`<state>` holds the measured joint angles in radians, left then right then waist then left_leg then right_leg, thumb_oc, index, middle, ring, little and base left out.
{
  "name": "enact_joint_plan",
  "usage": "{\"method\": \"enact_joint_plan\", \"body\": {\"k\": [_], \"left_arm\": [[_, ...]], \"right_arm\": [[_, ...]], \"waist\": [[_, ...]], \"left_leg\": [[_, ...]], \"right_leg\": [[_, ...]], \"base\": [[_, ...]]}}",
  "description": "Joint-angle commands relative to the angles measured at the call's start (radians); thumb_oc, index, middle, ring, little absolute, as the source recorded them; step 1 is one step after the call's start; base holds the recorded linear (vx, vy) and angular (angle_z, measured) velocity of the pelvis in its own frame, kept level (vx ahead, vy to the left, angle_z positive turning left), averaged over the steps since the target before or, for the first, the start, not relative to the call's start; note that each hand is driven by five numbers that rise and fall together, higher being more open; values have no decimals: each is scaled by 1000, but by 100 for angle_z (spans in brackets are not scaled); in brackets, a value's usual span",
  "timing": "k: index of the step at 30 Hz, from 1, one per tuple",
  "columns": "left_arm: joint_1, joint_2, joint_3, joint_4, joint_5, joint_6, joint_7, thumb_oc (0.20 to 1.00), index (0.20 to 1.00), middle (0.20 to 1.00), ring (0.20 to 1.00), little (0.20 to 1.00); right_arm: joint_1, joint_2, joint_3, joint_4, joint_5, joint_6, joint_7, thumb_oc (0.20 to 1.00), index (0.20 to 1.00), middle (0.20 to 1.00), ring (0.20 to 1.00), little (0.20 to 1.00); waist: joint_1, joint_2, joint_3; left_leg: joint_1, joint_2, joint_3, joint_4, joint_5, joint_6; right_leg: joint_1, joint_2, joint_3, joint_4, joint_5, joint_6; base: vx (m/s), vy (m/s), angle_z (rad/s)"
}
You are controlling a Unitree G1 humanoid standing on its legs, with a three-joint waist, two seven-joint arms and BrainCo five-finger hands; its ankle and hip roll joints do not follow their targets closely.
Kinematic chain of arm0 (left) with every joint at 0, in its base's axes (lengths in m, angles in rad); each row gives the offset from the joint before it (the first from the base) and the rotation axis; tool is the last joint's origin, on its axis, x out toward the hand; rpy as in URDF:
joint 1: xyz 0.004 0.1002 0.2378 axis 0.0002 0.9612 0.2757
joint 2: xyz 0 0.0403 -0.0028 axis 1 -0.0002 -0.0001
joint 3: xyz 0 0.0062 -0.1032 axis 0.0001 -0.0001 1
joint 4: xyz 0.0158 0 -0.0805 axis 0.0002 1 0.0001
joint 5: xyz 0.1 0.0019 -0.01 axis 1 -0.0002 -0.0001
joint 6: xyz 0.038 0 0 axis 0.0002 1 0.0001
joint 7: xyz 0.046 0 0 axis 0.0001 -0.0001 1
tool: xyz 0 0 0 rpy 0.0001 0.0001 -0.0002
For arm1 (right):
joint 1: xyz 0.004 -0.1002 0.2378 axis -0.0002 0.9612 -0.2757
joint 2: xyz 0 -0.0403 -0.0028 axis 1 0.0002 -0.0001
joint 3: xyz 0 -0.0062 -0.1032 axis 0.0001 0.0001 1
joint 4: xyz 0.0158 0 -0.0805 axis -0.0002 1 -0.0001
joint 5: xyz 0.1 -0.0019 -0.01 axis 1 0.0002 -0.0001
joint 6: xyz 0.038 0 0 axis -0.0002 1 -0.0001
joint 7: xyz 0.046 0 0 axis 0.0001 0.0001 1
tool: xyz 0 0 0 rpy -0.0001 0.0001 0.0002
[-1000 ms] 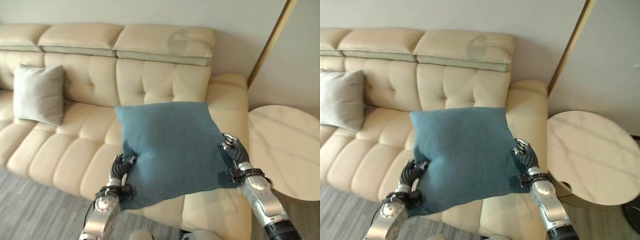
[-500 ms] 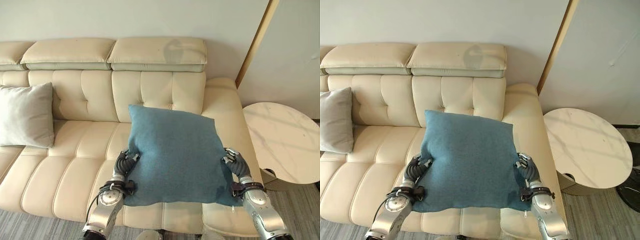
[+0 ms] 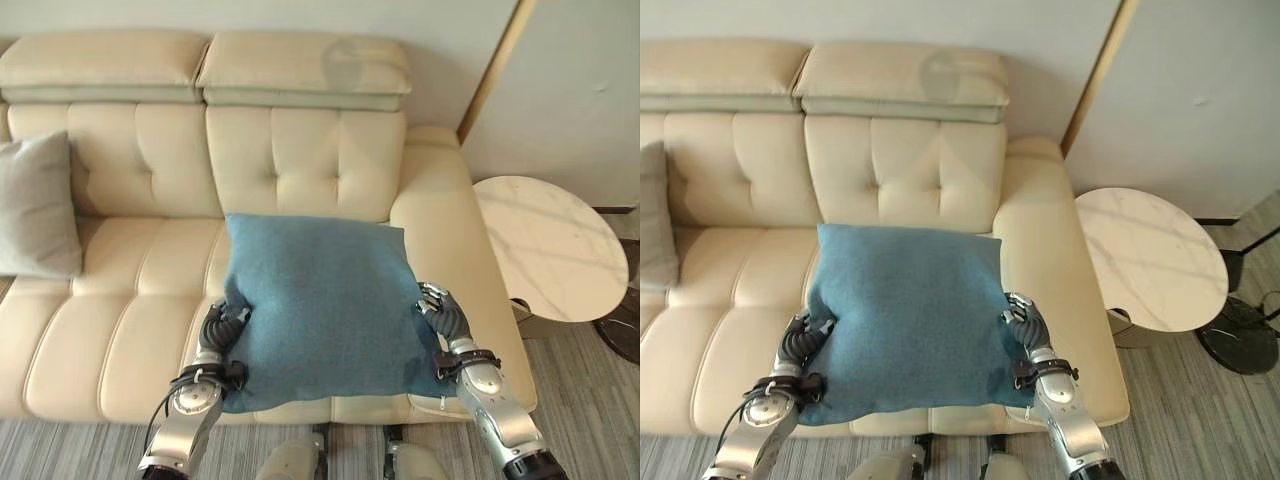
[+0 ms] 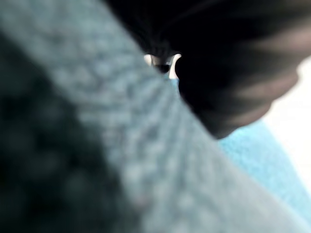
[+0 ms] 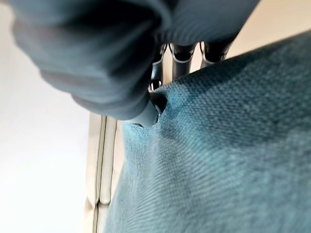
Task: Pick up all the scattered cushions and arrange them neatly on the sofa.
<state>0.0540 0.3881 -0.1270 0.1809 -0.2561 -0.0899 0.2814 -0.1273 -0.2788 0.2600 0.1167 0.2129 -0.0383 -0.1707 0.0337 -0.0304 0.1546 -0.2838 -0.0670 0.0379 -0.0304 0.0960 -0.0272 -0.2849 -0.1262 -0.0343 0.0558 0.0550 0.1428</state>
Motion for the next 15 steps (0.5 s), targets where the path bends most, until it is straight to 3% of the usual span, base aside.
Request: {"method": "enact_joint_plan", "body": {"k": [1,5,7,9,12,14,15], "left_arm": [[-166,-3,-41,-46,27,-137,57,200,200,200,200,200],[-412,4,-110,65,63,-145,172,200,200,200,200,200],[-706,38,-186,215,94,-138,263,200,200,200,200,200],[-809,55,-203,276,105,-132,292,200,200,200,200,200],[-1075,116,-265,438,135,-103,363,200,200,200,200,200],[-1282,151,-305,571,148,-79,409,200,200,200,200,200],[-1343,154,-321,617,133,-74,408,542,542,542,542,542]], "right_arm": [[-183,47,37,-47,-36,-128,-57,200,200,200,200,200],[-415,71,90,36,-90,-129,-172,200,200,200,200,200],[-677,50,109,147,-137,-133,-278,200,200,200,200,200],[-753,42,99,186,-142,-133,-309,200,200,200,200,200],[-947,14,93,278,-155,-130,-398,200,200,200,200,200],[-1117,-56,103,368,-186,-115,-476,200,200,200,200,200],[-1172,-79,115,401,-178,-115,-488,398,398,398,398,398]], "waist": [[10,-6,-54],[7,10,-40],[8,14,-15],[8,13,-6],[10,16,23],[11,24,46],[12,26,53]], "left_leg": [[-10,9,-1,53,-94,3],[-86,5,-10,52,-75,-6],[-158,6,-18,62,-54,-20],[-181,5,-21,64,-45,-22],[-238,11,-33,65,-28,-35],[-301,13,-45,57,-3,-46],[-322,13,-51,55,6,-49]], "right_leg": [[-31,38,-42,-68,57,29],[-114,41,-42,-68,71,31],[-180,37,-44,-60,78,32],[-201,35,-44,-59,83,34],[-255,32,-47,-52,83,38],[-322,30,-43,-43,87,41],[-344,28,-44,-41,90,42]], "base": [[-15,-2,16],[-77,22,3],[-128,7,-2],[-64,-12,3],[-65,-17,13],[-84,-26,1],[-74,-26,7]]}}
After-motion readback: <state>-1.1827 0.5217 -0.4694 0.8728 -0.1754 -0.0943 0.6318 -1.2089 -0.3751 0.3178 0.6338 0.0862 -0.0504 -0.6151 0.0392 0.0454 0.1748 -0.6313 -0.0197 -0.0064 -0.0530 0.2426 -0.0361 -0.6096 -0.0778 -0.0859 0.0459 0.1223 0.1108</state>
